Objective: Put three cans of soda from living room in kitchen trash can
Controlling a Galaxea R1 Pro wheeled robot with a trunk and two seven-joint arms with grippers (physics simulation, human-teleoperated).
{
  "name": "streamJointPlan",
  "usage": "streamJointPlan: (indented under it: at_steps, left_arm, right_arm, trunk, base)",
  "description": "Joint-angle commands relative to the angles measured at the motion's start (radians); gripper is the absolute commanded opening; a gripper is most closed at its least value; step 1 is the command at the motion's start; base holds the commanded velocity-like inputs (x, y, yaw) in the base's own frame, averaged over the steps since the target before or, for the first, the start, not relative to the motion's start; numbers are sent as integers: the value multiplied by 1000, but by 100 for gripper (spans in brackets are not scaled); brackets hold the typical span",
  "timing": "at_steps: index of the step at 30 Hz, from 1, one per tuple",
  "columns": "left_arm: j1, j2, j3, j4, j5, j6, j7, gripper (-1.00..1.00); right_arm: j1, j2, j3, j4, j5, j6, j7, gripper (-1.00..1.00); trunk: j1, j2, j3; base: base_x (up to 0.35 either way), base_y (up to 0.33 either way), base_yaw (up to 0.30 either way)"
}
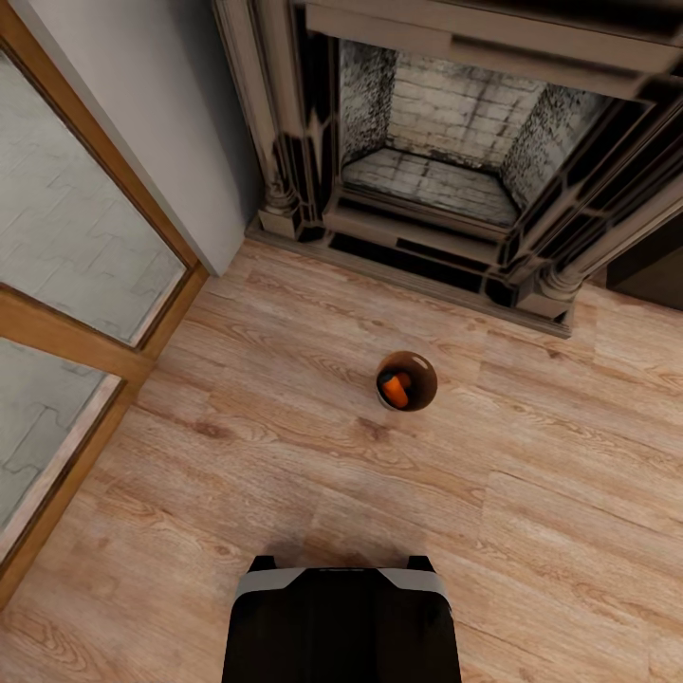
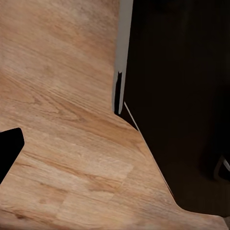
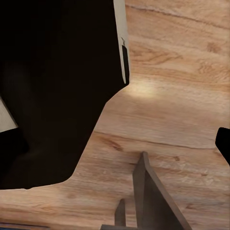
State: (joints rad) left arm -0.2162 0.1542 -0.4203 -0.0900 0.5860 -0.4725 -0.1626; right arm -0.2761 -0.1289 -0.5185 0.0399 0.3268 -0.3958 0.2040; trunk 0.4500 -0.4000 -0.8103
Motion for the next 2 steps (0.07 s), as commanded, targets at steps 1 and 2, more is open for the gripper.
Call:
streamJointPlan:
  at_steps: [1, 2]
  left_arm:
    - [0, 0, 0, 0, 0, 0, 0, 100]
    - [0, 0, 0, 0, 0, 0, 0, 100]
  right_arm:
    - [0, 0, 0, 0, 0, 0, 0, 100]
    - [0, 0, 0, 0, 0, 0, 0, 100]
  trunk:
    - [0, 0, 0]
    - [0, 0, 0]
  base:
    - [0, 0, 0]
    - [0, 0, 0]
